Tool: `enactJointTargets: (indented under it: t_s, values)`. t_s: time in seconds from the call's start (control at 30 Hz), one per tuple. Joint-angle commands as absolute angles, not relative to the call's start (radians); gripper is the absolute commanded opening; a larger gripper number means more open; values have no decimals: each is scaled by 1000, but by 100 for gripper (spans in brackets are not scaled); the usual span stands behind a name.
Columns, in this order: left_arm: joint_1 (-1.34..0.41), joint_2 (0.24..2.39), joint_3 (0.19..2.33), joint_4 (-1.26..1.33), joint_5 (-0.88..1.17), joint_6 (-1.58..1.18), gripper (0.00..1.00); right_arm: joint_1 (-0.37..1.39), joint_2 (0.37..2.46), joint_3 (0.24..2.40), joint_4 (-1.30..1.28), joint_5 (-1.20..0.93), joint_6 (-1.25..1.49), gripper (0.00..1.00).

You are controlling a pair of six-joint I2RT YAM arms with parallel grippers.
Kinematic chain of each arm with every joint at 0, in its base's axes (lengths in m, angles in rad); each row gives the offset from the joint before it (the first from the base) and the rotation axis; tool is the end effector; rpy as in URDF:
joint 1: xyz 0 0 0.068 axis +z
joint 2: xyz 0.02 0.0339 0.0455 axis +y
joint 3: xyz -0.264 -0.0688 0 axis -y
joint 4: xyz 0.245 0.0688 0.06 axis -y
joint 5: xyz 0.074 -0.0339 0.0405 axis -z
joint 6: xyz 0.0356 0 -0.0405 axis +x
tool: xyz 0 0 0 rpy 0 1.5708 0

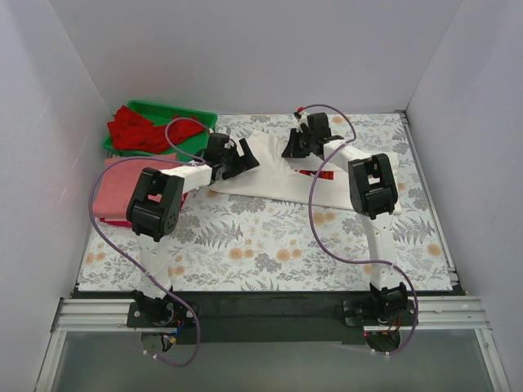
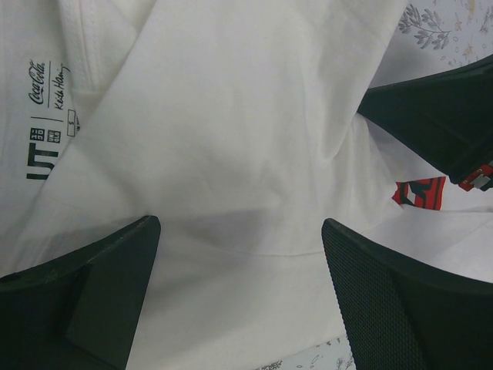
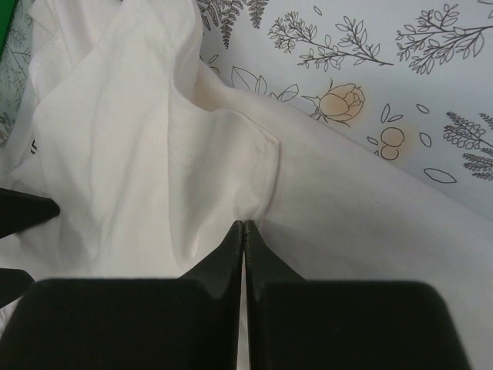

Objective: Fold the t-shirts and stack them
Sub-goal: Fold the tshirt

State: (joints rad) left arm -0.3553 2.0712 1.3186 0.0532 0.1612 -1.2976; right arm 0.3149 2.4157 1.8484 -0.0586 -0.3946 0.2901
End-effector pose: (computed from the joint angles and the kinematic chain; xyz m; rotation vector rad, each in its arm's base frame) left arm 0.4199 -0.1619 0.1512 -1.0444 2.2561 -0.9866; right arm 0.5120 0.1812 0.1451 -0.2561 2.2331 0.7671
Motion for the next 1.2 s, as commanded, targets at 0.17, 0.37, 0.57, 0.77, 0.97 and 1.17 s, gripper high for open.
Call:
enactJointTargets:
  t_s: [0.17, 0.37, 0.57, 0.77, 0.97, 1.17]
  values:
    - [-351, 2020, 1275, -37, 104, -1282, 86, 307, 2273, 1784, -54, -285, 242, 1]
    - [-353, 2017, 1273, -38, 98, -1282, 87, 296, 2260, 1758, -54, -288, 238, 1]
    - [-353, 2013, 1276, -46, 89, -1282, 86, 293, 2224, 1689, -55, -207, 245, 7]
    - [-353, 2011, 1284, -48, 95, -1278, 87, 279, 2194, 1680, -64, -197, 259, 42]
    - [-353, 2029, 1325, -55, 118, -1272, 86, 203, 2071, 1582, -67, -134, 304, 98]
    - [-353, 2127, 1442, -83, 182, -1250, 87, 36, 1987, 1407, -72, -169, 330, 98]
